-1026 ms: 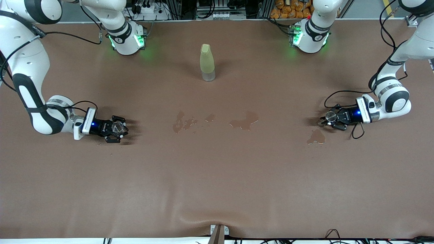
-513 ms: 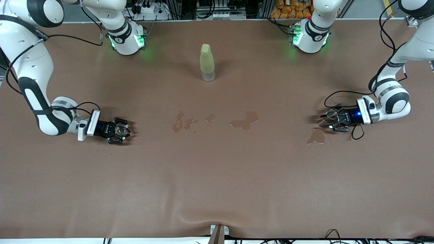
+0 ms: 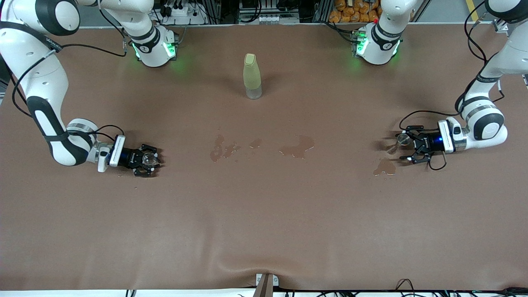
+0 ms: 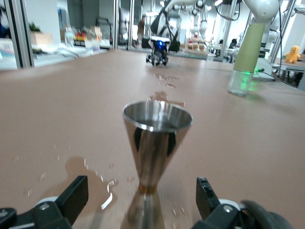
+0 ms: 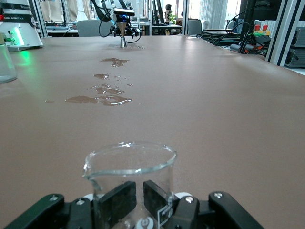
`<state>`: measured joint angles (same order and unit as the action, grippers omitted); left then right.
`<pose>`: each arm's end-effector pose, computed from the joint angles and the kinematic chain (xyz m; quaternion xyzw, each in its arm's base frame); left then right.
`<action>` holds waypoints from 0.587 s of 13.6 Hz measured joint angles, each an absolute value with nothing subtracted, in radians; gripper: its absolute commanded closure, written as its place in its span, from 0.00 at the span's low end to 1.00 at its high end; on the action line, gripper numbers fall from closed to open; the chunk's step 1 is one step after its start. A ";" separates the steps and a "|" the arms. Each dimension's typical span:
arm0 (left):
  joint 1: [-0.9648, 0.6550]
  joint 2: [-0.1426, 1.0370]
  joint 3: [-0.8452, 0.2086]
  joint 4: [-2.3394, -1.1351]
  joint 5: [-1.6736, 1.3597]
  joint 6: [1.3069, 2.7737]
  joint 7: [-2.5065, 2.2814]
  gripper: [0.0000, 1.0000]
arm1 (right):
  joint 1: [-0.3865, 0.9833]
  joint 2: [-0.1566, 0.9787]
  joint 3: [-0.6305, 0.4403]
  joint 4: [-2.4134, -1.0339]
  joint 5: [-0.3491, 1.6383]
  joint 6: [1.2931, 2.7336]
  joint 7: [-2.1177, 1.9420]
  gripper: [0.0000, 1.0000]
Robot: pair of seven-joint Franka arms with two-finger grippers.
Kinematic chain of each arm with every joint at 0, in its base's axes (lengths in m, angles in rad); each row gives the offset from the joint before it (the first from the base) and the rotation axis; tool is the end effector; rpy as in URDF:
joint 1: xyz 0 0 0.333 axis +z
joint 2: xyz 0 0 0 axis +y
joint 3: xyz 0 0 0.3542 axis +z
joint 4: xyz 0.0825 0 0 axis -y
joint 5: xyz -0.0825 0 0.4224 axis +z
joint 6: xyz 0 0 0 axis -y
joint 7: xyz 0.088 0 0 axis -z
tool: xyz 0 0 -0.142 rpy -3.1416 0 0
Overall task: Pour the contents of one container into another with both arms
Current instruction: 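Open both grippers to release the beaker and the jigger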
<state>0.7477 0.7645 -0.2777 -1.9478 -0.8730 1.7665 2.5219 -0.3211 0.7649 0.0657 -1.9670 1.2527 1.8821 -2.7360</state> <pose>0.5342 0.1548 0.0787 0.6092 -0.5270 0.3937 0.4428 0.5788 -0.0423 0.0522 -0.6063 -0.5581 -0.4277 0.3714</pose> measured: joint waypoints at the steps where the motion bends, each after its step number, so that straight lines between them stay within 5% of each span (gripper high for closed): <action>1: 0.753 0.763 -0.272 -1.928 -0.832 1.764 2.477 0.00 | -0.321 0.765 0.066 -1.966 1.253 1.882 -2.732 0.13; 3: 0.777 0.756 -0.267 -1.874 -0.746 1.729 2.385 0.00 | -0.321 0.765 0.065 -1.962 1.253 1.883 -2.725 0.00; 8: 0.806 0.664 -0.267 -1.762 -0.618 1.650 2.246 0.00 | -0.321 0.765 0.050 -1.946 1.253 1.883 -2.724 0.00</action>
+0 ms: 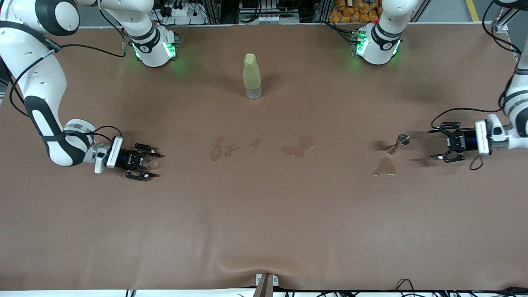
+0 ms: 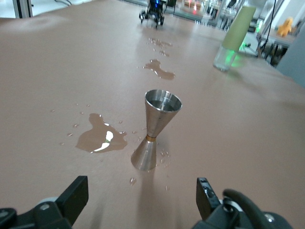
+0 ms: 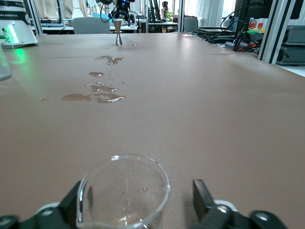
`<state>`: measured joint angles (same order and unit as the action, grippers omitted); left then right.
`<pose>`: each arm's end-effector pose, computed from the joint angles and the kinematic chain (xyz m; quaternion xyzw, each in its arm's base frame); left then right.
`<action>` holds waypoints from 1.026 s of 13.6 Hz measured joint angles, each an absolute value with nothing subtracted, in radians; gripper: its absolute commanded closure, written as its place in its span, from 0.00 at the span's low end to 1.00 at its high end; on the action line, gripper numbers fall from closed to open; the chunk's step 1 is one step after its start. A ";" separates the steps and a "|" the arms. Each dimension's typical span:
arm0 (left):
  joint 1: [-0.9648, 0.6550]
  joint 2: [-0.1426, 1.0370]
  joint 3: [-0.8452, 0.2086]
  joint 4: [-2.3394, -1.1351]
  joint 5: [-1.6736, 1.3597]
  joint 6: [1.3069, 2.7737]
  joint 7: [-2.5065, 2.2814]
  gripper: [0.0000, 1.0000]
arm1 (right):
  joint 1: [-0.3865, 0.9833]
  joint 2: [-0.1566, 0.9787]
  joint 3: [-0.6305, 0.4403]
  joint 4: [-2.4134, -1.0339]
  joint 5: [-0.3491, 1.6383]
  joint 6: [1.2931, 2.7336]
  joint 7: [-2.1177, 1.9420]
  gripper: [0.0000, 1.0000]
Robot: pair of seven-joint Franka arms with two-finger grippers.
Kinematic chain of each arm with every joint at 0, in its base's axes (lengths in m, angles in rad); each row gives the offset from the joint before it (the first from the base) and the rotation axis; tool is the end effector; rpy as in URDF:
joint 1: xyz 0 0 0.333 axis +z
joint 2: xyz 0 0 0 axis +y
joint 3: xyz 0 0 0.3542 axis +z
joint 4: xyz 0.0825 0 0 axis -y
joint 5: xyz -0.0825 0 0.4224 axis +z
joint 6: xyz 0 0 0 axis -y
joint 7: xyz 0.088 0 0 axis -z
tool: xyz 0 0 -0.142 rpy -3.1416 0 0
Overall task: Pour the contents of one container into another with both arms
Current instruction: 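Open both grippers to release the beaker and the jigger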
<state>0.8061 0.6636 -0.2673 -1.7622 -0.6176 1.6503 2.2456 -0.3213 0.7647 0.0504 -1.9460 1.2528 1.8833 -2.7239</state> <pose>0.5626 0.2530 0.1755 0.6603 -0.5608 0.2854 0.4100 0.5871 -0.0549 0.0564 -0.6126 -0.5574 -0.4283 0.3614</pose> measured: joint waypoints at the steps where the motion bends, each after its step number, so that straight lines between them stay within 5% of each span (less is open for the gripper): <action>1: 0.804 0.634 -0.268 -1.754 -0.605 1.647 2.233 0.00 | -0.321 0.764 0.046 -1.942 1.253 1.883 -2.724 0.00; 6: 0.794 0.482 -0.298 -1.748 -0.566 1.640 2.073 0.00 | -0.322 0.712 0.003 -1.920 1.224 1.942 -2.714 0.00; 14: 0.787 0.293 -0.440 -1.718 -0.418 1.631 1.598 0.00 | -0.319 0.427 -0.019 -1.916 0.916 1.955 -2.085 0.00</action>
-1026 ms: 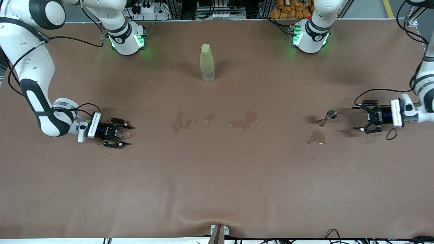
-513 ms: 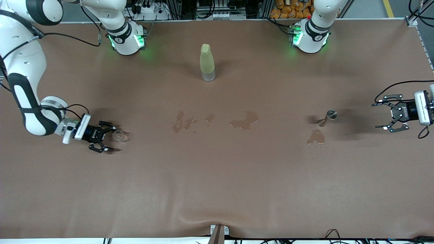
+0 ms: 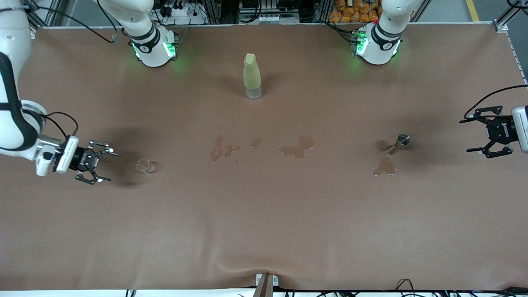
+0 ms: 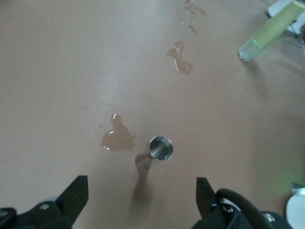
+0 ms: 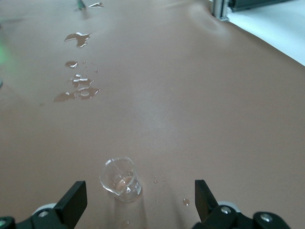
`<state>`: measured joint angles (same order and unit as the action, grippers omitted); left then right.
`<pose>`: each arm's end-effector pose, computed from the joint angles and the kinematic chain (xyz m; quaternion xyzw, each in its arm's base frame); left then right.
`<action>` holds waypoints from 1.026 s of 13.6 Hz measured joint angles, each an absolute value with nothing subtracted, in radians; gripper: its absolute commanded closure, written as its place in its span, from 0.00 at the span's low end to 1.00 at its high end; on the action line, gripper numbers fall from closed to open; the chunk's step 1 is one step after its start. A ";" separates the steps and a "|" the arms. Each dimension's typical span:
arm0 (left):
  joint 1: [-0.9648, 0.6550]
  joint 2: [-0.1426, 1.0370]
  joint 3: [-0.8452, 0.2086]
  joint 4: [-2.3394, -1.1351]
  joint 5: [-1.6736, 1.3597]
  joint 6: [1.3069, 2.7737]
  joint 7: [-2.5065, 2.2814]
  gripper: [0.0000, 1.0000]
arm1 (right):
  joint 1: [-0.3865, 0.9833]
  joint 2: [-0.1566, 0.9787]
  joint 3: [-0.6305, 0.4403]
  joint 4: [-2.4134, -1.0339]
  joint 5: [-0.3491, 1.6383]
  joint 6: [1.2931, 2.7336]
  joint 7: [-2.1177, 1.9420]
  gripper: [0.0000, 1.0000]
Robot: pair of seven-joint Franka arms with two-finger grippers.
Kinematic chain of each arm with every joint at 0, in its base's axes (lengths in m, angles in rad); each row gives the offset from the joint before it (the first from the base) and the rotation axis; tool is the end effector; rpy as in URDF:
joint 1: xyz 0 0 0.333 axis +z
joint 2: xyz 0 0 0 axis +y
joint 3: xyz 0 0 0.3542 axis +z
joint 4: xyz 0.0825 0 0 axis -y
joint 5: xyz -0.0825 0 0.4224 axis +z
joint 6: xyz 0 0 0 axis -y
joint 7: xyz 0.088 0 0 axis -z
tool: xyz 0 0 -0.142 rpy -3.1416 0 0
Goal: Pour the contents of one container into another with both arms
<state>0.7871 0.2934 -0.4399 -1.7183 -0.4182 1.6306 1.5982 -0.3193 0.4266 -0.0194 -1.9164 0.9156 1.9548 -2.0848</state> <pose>0.6059 0.1814 0.4117 0.7956 -0.5180 0.1193 0.2906 0.6263 -0.1372 0.2480 -0.7516 -0.5207 -0.2826 0.2901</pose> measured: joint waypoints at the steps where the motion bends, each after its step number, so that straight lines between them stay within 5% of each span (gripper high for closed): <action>1: 0.786 0.275 -0.467 -1.711 -0.396 1.630 1.509 0.00 | -0.314 0.396 -0.023 -1.917 0.891 1.955 -2.008 0.00; 7: 0.785 0.223 -0.641 -1.651 -0.246 1.629 0.891 0.00 | -0.182 0.203 -0.134 -1.918 0.713 1.928 -1.487 0.00; 14: 0.781 0.213 -0.848 -1.553 -0.032 1.629 0.223 0.00 | -0.115 0.011 -0.146 -1.854 0.456 1.785 -0.885 0.00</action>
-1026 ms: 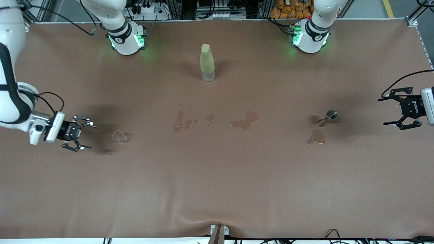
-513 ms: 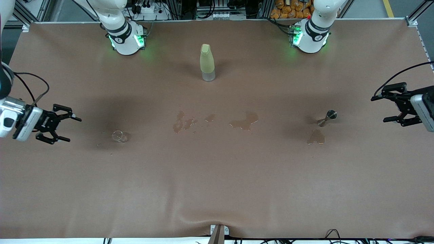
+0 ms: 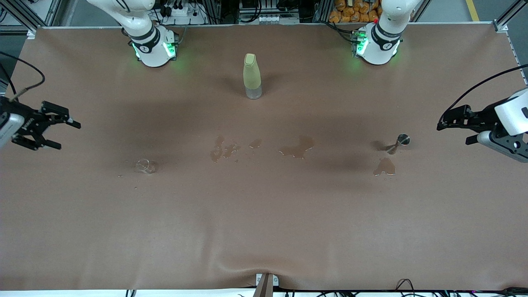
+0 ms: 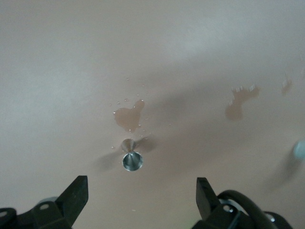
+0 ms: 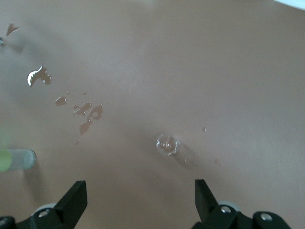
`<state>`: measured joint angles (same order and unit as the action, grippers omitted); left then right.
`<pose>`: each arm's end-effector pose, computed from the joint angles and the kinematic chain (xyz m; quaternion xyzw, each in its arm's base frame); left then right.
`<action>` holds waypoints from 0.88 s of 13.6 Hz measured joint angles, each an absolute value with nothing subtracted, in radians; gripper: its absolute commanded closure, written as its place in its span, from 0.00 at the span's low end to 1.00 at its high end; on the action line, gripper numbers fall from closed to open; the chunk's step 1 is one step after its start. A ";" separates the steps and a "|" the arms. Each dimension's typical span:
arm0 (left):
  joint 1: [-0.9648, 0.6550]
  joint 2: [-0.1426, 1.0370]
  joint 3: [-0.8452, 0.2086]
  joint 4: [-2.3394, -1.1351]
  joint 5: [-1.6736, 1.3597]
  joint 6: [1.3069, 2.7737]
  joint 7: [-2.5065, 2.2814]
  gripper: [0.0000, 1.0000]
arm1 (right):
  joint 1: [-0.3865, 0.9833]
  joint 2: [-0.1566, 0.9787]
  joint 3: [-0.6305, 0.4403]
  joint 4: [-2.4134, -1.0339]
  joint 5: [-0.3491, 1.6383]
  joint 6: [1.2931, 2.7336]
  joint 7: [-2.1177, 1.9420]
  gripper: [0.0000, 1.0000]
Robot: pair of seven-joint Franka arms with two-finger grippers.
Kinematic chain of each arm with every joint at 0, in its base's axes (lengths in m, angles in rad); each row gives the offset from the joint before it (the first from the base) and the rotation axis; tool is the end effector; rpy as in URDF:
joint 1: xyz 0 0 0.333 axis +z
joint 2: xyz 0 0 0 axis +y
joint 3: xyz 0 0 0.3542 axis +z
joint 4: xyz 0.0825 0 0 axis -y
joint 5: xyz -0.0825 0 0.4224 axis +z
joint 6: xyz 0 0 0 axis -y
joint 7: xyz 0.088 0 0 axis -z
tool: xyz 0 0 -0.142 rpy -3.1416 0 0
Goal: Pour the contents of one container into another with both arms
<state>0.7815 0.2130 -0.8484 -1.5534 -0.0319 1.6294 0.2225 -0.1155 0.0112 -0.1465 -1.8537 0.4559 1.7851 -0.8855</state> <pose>0.6404 -0.0048 0.5518 0.9851 -0.1390 -0.0250 0.0978 0.5880 -0.1027 0.5059 -0.9440 -0.2445 -0.0857 0.2041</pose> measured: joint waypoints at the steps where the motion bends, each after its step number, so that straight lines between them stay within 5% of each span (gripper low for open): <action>1: 0.782 0.212 -0.857 -1.549 -0.016 1.629 0.159 0.00 | -0.093 -0.008 -0.147 -1.833 0.416 1.764 -0.798 0.00; 6: 0.784 0.180 -0.882 -1.527 0.017 1.600 -0.036 0.00 | -0.001 -0.051 -0.123 -1.708 0.256 1.630 -0.437 0.00; 12: 0.791 0.178 -0.873 -1.533 0.017 1.586 -0.121 0.00 | -0.061 -0.052 0.038 -1.594 0.072 1.528 -0.233 0.00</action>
